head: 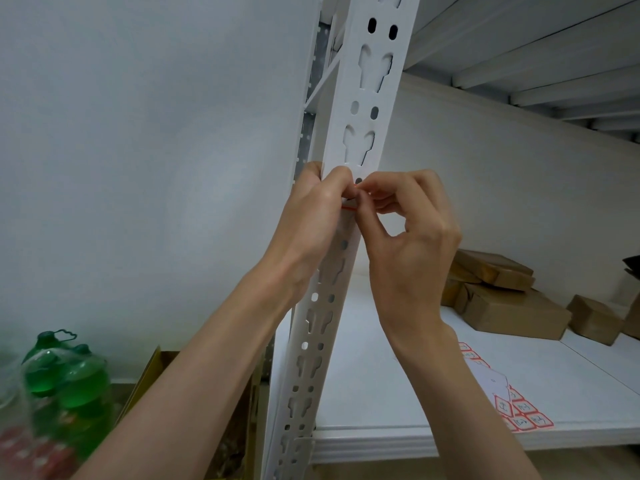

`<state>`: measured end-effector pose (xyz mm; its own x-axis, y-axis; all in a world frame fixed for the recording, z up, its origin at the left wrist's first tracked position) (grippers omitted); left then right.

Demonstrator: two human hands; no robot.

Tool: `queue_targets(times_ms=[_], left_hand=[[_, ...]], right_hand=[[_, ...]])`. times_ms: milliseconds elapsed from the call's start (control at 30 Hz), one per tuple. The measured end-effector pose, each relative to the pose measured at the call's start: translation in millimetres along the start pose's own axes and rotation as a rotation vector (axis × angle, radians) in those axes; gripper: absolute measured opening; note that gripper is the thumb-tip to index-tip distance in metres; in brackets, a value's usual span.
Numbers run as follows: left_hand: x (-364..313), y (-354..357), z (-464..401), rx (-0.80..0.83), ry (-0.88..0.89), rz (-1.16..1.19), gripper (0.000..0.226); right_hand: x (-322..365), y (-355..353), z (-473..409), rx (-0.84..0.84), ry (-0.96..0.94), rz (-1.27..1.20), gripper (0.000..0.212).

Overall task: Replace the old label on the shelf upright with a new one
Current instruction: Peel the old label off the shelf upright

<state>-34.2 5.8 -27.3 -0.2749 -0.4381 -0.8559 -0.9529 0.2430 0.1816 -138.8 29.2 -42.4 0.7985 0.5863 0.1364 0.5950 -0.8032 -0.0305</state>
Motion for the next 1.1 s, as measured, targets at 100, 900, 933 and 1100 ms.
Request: queue_targets(times_ms=[100, 900, 933, 1100], left_hand=[[-0.3, -0.2, 0.4, 0.001, 0.0, -0.009, 0.022], [0.7, -0.3, -1.0, -0.017, 0.013, -0.036, 0.008], [0.6, -0.1, -1.0, -0.018, 0.009, -0.026, 0.008], [0.5, 0.6, -0.9, -0.008, 0.014, -0.008, 0.008]], right_hand=[[-0.4, 2.6, -0.1, 0.001, 0.009, 0.004, 0.004], [-4.1, 1.6, 4.1, -0.079, -0.023, 0.036, 0.006], [-3.3, 2.4, 4.7, -0.08, -0.017, 0.04, 0.006], [0.1, 4.9, 3.7, -0.088, 0.003, 0.03, 0.004]])
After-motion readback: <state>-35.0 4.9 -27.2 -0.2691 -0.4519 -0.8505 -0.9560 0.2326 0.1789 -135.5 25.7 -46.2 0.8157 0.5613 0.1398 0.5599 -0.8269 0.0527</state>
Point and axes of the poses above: each hand's wrist, its own z-axis away from the middle knuckle, its own y-axis out of the palm, x = y × z, the point moved 2 cm from there along -z, towards the middle knuckle, and after that the axes turned 1 degree about z, right-handed, at the moved point
